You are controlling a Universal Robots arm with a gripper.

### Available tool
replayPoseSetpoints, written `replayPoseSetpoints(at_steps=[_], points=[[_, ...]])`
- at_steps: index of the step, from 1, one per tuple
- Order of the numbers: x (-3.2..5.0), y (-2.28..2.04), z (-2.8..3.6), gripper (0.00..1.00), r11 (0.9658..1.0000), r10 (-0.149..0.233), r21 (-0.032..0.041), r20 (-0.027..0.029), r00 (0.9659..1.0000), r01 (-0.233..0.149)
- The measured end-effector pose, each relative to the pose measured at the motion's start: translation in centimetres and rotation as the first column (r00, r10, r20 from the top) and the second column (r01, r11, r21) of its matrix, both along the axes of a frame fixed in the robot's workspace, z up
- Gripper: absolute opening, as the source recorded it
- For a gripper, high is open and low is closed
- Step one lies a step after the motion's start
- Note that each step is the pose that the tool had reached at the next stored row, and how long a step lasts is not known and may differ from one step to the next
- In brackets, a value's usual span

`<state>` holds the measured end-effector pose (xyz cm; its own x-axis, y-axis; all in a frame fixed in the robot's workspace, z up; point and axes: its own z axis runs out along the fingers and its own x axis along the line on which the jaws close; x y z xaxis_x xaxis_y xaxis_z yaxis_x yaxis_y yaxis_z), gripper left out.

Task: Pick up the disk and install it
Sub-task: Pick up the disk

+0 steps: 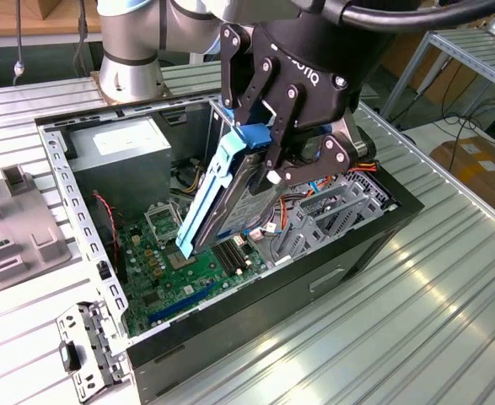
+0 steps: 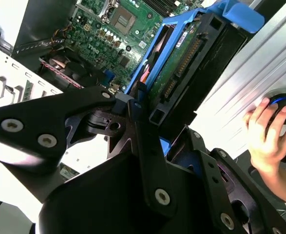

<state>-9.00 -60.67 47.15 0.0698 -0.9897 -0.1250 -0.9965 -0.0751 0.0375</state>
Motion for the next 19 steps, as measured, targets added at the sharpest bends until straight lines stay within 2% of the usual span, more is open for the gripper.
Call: replayPoseSetpoints(at_steps=[1, 9, 17, 19], points=[[0.21, -0.21, -0.01, 0.36, 1.0000, 0.000, 0.0000, 0.0000, 1.0000, 0.000], [0.50, -0.64, -0.02, 0.36, 1.0000, 0.000, 0.0000, 0.0000, 1.0000, 0.000], [0.87, -1.21, -0.04, 0.36, 1.0000, 0.000, 0.0000, 0.0000, 1.0000, 0.000], [1.10, -1.47, -0.04, 0.36, 1.0000, 0.000, 0.0000, 0.0000, 1.0000, 0.000]])
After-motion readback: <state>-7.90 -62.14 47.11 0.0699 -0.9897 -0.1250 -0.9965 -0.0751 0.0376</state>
